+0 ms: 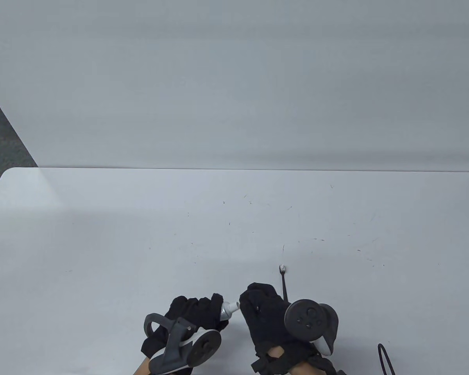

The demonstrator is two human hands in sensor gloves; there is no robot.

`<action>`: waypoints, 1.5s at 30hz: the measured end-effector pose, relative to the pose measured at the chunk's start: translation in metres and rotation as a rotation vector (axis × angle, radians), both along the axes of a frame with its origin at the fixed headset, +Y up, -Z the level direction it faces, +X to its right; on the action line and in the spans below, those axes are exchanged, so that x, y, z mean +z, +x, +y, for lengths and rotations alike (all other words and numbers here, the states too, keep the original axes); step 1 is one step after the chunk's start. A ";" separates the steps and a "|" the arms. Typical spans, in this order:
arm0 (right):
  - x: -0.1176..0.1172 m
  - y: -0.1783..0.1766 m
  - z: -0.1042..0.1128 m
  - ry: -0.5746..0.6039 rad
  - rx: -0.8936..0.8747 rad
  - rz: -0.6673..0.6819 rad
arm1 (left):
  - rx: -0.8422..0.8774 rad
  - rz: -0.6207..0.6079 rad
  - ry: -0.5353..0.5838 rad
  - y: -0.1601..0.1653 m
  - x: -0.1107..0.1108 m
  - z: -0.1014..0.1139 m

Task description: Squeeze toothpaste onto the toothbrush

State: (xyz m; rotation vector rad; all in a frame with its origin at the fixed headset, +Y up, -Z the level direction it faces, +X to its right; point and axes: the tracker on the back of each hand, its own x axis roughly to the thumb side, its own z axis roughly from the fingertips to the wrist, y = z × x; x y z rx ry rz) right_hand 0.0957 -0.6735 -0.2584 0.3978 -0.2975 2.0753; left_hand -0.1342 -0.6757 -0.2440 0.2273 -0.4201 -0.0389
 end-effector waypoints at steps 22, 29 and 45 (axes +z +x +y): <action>-0.022 0.099 0.003 -0.068 -0.265 -0.241 | -0.607 0.269 -0.410 0.059 -0.179 -0.084; -0.024 0.097 0.000 -0.094 -0.247 -0.224 | -0.537 0.234 -0.470 0.056 -0.178 -0.085; -0.021 0.090 0.003 -0.089 -0.222 -0.196 | -0.401 0.209 -0.366 0.037 -0.158 -0.048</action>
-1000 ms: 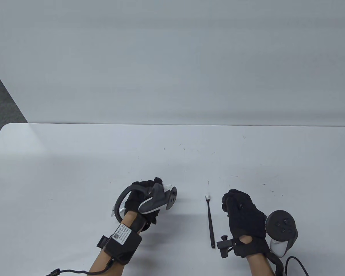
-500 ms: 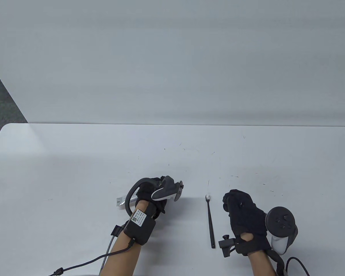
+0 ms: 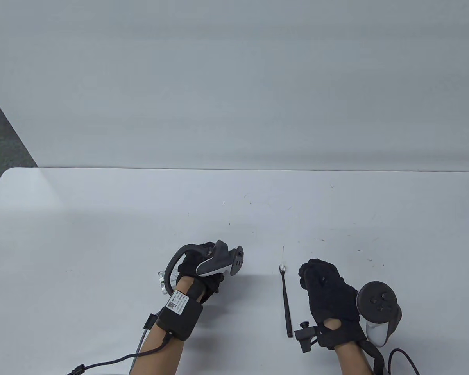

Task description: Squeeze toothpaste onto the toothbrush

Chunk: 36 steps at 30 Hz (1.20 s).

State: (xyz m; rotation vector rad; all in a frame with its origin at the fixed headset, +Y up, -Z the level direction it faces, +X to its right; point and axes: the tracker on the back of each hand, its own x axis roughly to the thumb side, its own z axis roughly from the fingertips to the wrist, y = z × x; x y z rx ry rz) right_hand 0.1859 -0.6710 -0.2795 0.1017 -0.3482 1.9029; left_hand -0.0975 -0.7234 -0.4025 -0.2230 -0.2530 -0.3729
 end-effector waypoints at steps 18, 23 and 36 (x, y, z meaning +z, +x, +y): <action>0.047 -0.007 0.029 0.351 1.099 0.038 | 0.305 -0.018 0.673 -0.135 0.163 0.105; 0.047 -0.008 0.003 0.274 1.129 0.087 | 0.353 0.037 0.515 -0.149 0.159 0.067; 0.030 -0.005 -0.019 0.088 1.101 0.136 | 0.349 0.043 0.371 -0.141 0.145 0.041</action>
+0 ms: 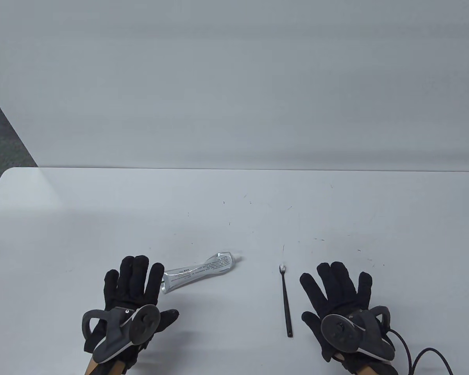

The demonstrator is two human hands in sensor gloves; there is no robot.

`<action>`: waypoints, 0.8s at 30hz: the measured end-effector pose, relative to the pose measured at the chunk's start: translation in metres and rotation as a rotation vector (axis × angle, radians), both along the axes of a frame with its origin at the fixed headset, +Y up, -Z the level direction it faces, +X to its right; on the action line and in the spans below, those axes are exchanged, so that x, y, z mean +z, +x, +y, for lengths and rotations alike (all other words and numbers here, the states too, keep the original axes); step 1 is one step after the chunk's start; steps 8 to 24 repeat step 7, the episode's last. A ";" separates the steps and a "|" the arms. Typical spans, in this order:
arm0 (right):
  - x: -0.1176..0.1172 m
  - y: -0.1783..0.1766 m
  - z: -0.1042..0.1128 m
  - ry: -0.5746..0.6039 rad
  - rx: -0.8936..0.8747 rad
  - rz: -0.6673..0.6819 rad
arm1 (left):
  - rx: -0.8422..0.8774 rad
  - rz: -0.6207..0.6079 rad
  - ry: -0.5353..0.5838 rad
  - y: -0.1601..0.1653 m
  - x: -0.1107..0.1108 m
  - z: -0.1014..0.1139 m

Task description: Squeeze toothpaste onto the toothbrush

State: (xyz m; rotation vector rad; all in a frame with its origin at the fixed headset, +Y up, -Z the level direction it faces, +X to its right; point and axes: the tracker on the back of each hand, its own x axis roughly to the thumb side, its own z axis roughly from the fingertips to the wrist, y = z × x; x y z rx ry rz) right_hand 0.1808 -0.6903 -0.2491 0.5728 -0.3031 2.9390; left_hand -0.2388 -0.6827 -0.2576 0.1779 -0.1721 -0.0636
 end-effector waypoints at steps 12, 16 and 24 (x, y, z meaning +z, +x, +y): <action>-0.002 0.001 -0.001 -0.016 -0.012 -0.012 | -0.018 0.003 -0.034 0.003 -0.003 -0.007; -0.002 0.001 -0.001 -0.016 -0.012 -0.012 | -0.018 0.003 -0.034 0.003 -0.003 -0.007; -0.002 0.001 -0.001 -0.016 -0.012 -0.012 | -0.018 0.003 -0.034 0.003 -0.003 -0.007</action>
